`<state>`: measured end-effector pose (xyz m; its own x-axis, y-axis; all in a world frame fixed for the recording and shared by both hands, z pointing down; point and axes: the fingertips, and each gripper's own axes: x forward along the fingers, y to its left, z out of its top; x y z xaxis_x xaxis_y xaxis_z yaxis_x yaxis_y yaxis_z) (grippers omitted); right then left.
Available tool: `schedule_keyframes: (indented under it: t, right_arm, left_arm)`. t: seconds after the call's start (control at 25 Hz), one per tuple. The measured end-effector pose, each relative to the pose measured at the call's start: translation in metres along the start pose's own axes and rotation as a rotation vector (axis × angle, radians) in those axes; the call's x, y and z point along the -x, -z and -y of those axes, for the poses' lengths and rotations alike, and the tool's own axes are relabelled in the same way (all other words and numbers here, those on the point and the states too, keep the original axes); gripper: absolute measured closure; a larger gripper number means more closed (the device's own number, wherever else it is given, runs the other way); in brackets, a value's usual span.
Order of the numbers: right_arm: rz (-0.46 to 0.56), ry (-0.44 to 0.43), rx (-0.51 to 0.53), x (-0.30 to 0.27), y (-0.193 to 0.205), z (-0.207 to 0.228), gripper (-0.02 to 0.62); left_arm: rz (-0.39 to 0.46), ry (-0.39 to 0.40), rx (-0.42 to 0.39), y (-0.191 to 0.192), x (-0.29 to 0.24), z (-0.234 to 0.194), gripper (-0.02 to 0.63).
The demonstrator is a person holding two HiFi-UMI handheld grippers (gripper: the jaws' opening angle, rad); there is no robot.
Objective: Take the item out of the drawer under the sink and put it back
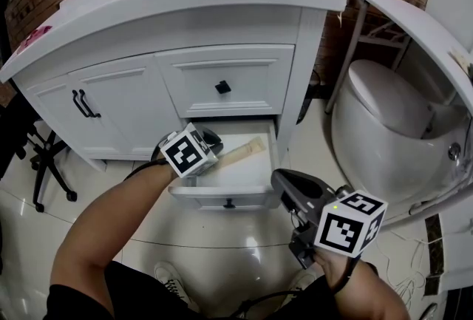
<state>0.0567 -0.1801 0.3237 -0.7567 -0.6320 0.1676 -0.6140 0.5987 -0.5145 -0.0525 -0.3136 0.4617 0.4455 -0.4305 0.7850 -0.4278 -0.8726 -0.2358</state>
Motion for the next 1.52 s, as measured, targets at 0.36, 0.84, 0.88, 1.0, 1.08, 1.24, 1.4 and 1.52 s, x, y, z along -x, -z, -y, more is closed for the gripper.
schedule_keyframes:
  t: [0.36,0.84,0.88,1.0,1.08,1.24,1.4,1.52]
  right_arm:
    - [-0.007,0.005,0.014,0.001,0.003,-0.001,0.591]
    - [-0.042,-0.018,0.040,-0.005,0.016,-0.017,0.591]
    - [-0.037,-0.022,0.037,-0.005,0.015,-0.019,0.591]
    - [-0.014,-0.037,0.034,-0.001,0.010,-0.025,0.591]
    - [-0.006,-0.050,0.037,0.002,0.009,-0.031,0.591]
    - [-0.029,-0.055,0.030,0.006,0.018,-0.032,0.591]
    - [-0.054,-0.047,0.033,0.007,0.025,-0.030,0.591]
    - [-0.055,-0.045,0.044,0.006,0.024,-0.030,0.591]
  left_arm:
    - [0.245,-0.044,0.193,-0.018,0.079,0.006,0.600]
    - [0.452,-0.063,0.435,-0.010,0.176,0.048,0.600]
    - [0.483,-0.056,0.450,-0.013,0.185,0.054,0.600]
    - [0.573,-0.033,0.502,-0.023,0.208,0.070,0.600]
    - [0.612,-0.028,0.537,-0.024,0.219,0.078,0.600]
    - [0.665,-0.009,0.600,-0.020,0.229,0.087,0.600]
    - [0.669,0.028,0.616,-0.015,0.221,0.097,0.600]
    - [0.671,0.078,0.635,-0.013,0.216,0.103,0.600]
